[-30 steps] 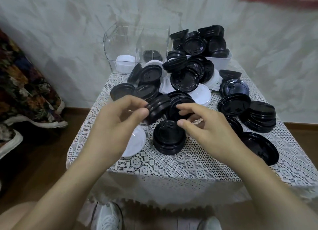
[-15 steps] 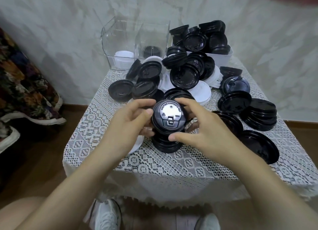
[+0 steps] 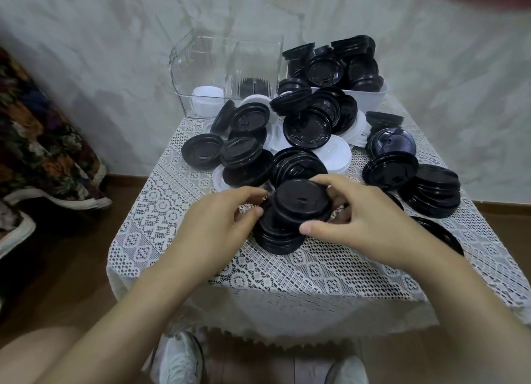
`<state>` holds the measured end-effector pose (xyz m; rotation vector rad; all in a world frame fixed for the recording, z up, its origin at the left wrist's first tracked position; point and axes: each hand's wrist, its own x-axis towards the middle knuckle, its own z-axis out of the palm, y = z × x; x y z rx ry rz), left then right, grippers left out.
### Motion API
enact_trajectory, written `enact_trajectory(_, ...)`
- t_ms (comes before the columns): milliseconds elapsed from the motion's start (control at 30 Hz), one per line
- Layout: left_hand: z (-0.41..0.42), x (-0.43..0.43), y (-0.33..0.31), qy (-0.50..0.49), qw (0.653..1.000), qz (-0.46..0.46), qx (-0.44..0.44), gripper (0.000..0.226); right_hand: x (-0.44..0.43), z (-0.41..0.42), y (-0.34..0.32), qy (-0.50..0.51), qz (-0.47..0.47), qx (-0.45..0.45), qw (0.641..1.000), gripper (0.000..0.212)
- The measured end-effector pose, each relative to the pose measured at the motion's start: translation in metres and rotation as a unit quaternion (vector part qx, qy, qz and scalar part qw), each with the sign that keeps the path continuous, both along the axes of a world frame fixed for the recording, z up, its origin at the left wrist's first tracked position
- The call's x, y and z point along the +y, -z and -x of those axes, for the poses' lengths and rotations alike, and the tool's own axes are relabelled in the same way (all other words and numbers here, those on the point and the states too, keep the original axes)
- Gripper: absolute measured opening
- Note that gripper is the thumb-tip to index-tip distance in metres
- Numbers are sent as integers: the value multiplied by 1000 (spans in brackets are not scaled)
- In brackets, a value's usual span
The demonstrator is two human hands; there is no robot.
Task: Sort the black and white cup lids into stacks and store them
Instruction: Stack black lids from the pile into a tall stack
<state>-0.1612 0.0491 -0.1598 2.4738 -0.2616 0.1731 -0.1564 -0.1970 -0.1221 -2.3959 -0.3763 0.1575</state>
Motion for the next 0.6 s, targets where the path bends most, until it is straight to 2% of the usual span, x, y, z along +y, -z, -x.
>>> enact_trajectory(167,-3,6,1,35,999,-9,16,42,15,2,3,-33,97,-4,995,70)
enact_trajectory(300,-1,6,1,32,999,31,16,36,22,3,5,-36,121,-1,992,74)
enact_trajectory(467,1,7,0,62,998,6,31,66,25,4,7,-36,132,-1,991,76)
enact_trajectory(600,1,7,-2,86,996,-17,29,77,20,4,5,-49,109,12,993,87)
